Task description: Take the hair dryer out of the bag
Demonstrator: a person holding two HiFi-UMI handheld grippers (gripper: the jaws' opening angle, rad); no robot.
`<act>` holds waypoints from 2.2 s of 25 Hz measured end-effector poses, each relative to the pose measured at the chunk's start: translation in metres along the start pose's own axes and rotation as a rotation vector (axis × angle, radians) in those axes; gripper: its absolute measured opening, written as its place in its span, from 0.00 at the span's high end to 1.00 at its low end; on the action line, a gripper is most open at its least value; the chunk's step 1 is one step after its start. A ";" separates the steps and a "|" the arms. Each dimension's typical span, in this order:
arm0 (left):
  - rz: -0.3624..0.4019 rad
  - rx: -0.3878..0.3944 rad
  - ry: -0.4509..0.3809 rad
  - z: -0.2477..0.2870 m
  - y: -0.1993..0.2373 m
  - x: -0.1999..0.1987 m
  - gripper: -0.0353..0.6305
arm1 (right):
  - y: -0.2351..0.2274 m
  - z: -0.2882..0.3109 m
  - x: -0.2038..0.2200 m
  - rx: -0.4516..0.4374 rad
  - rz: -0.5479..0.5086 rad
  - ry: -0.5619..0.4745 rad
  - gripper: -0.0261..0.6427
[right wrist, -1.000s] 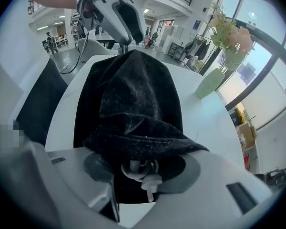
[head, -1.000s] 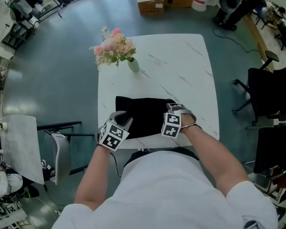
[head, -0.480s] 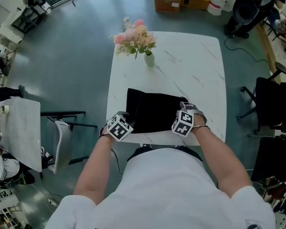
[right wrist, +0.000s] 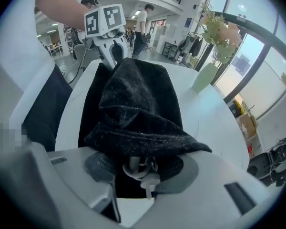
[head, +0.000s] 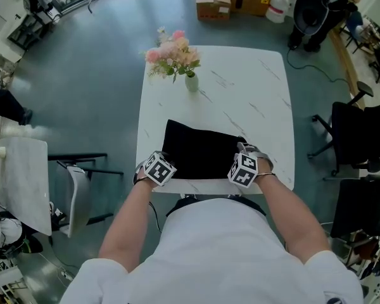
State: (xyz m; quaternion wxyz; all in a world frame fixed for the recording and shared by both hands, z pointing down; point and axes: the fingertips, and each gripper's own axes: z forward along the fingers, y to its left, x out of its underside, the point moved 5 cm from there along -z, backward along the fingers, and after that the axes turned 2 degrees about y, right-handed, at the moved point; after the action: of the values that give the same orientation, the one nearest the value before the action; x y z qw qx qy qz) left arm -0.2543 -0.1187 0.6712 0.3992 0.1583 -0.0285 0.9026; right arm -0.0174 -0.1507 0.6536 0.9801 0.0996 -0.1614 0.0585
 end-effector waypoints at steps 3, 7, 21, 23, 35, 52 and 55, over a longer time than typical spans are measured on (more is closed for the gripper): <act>-0.001 -0.001 0.003 0.000 0.001 0.000 0.77 | 0.003 -0.005 0.009 -0.005 0.016 -0.001 0.65; -0.009 0.005 0.012 0.000 0.001 0.000 0.77 | 0.006 -0.011 0.026 0.002 0.036 0.021 0.66; 0.026 -0.023 -0.065 -0.029 0.004 -0.022 0.79 | 0.010 -0.022 0.061 0.024 0.064 0.038 0.65; 0.000 -0.039 -0.103 -0.032 0.014 -0.038 0.79 | 0.010 -0.021 0.060 0.028 0.065 0.040 0.65; -0.091 -0.147 -0.011 0.012 0.062 -0.082 0.55 | 0.012 -0.022 0.060 0.020 0.084 0.048 0.65; -0.202 -0.084 -0.053 -0.005 0.046 -0.052 0.89 | 0.010 -0.021 0.052 0.006 0.014 0.066 0.65; -0.206 -0.117 -0.042 -0.012 0.055 -0.034 0.89 | 0.010 -0.021 0.048 0.005 0.007 0.059 0.65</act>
State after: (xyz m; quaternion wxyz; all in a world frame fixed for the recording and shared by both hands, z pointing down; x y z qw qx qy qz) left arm -0.2758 -0.1784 0.6535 0.4978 0.1559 -0.0729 0.8500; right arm 0.0322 -0.1325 0.6518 0.9840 0.0996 -0.1326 0.0650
